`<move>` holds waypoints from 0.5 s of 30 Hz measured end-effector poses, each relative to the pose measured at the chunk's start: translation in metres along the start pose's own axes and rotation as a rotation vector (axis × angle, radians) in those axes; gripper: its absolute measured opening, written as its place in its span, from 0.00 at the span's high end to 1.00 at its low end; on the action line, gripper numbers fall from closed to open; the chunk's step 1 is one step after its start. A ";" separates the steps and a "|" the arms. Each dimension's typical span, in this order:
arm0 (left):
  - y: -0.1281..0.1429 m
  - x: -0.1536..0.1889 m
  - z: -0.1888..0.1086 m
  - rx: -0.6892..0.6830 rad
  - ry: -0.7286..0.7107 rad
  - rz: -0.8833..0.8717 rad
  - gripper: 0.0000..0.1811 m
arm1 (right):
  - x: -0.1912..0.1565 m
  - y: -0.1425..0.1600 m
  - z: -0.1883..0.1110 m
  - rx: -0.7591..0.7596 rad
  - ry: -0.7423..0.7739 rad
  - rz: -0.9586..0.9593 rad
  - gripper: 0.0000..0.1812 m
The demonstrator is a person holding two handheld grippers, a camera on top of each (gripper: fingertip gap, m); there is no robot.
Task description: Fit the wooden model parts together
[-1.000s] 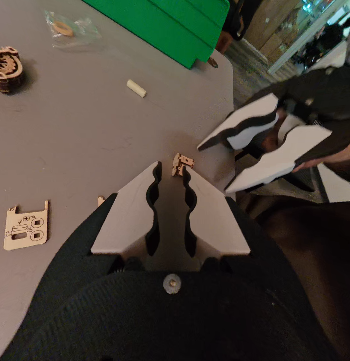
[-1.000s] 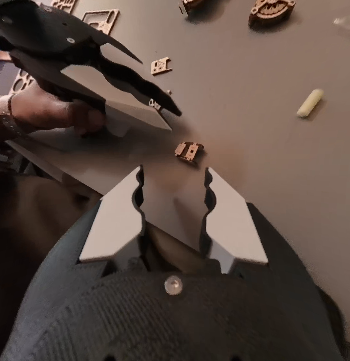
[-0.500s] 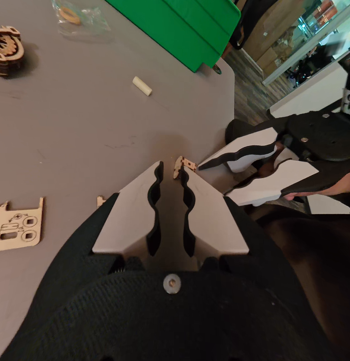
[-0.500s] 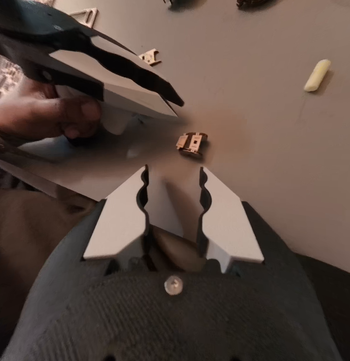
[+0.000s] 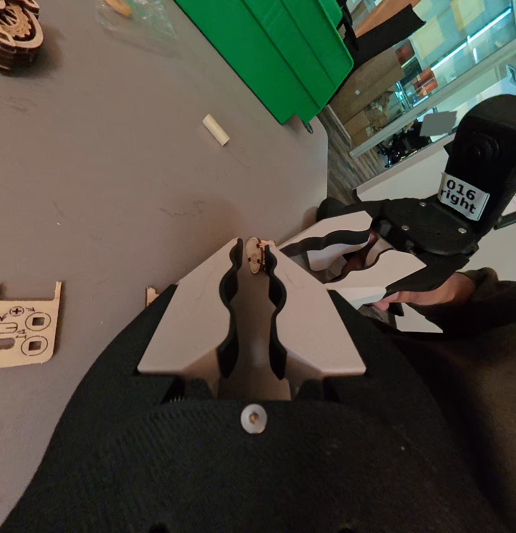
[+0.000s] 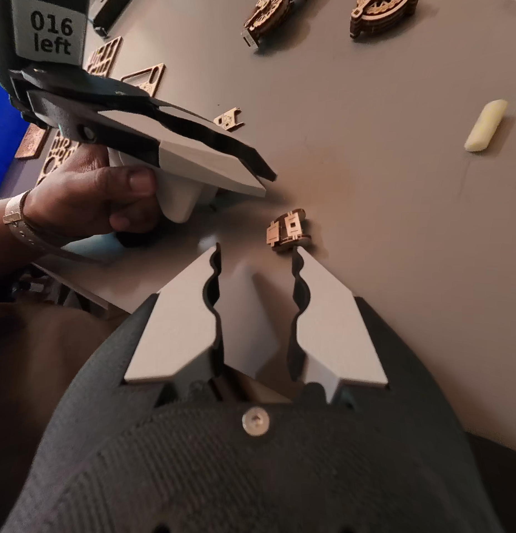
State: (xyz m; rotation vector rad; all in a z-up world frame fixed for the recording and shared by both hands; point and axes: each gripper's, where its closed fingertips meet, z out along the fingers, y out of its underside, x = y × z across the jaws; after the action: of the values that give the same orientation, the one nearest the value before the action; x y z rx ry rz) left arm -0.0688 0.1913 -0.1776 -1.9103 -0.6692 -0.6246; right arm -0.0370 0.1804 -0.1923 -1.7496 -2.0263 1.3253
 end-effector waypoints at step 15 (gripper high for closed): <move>0.008 0.002 -0.001 -0.029 -0.002 0.011 0.93 | 0.006 -0.003 -0.016 -0.087 -0.038 -0.031 0.70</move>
State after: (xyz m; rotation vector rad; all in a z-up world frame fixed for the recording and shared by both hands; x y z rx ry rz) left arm -0.0620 0.1876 -0.1807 -1.9407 -0.6538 -0.6287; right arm -0.0314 0.1933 -0.1829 -1.7335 -2.1529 1.2901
